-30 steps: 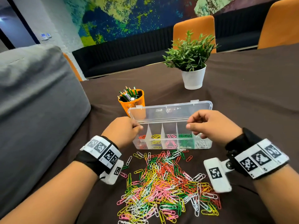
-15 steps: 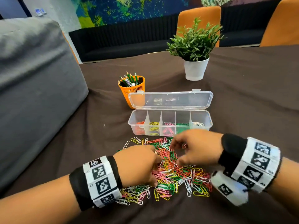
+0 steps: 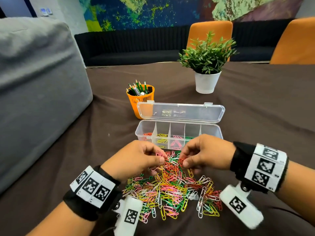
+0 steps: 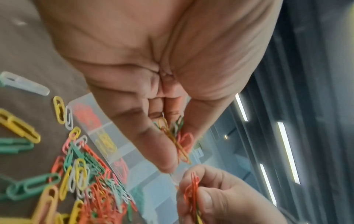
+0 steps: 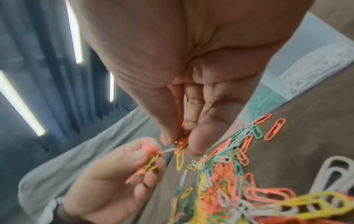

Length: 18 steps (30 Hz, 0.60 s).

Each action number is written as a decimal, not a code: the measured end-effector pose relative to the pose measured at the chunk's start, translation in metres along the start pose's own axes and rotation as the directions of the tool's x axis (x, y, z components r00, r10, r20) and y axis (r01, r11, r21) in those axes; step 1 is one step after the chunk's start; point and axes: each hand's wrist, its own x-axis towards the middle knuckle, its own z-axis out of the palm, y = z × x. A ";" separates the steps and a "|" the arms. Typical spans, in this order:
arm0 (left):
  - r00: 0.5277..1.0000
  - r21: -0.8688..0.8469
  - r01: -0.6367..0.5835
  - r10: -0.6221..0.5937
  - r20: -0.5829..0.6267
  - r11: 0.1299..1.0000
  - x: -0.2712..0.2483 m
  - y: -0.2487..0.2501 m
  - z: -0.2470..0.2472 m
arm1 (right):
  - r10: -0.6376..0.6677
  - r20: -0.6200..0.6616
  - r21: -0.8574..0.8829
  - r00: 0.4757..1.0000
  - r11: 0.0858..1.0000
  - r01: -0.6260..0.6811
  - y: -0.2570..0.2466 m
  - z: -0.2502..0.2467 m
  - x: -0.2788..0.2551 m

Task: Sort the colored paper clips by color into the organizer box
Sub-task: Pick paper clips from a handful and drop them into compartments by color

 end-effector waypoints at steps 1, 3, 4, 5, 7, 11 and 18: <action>1.000 -0.122 0.019 -0.019 -0.001 0.992 0.002 -0.002 0.001 | 0.032 0.002 0.119 0.999 0.992 -0.032 -0.002 -0.003 0.000; 0.999 -0.322 0.054 -0.051 0.016 0.945 0.007 -0.006 0.004 | 0.087 0.022 0.247 0.996 0.965 -0.090 -0.007 -0.005 0.001; 0.997 -0.399 0.072 -0.065 0.031 0.914 0.009 -0.007 0.007 | 0.104 0.030 0.274 0.994 0.956 -0.108 -0.008 -0.006 0.002; 0.996 -0.458 0.088 -0.075 0.046 0.885 0.012 -0.007 0.010 | 0.116 0.037 0.302 0.993 0.946 -0.122 -0.008 -0.007 0.002; 0.993 -0.534 0.117 -0.103 0.056 0.838 0.016 -0.009 0.015 | 0.136 0.041 0.370 0.990 0.918 -0.141 -0.011 -0.008 0.003; 0.969 -0.646 0.247 -0.188 0.161 0.722 0.022 -0.016 0.023 | 0.171 -0.010 0.507 0.985 0.850 -0.143 -0.021 -0.006 0.006; 0.951 -0.849 0.306 -0.178 0.253 0.430 0.018 -0.022 0.033 | 0.148 -0.003 0.563 0.989 0.818 -0.121 -0.050 0.013 0.019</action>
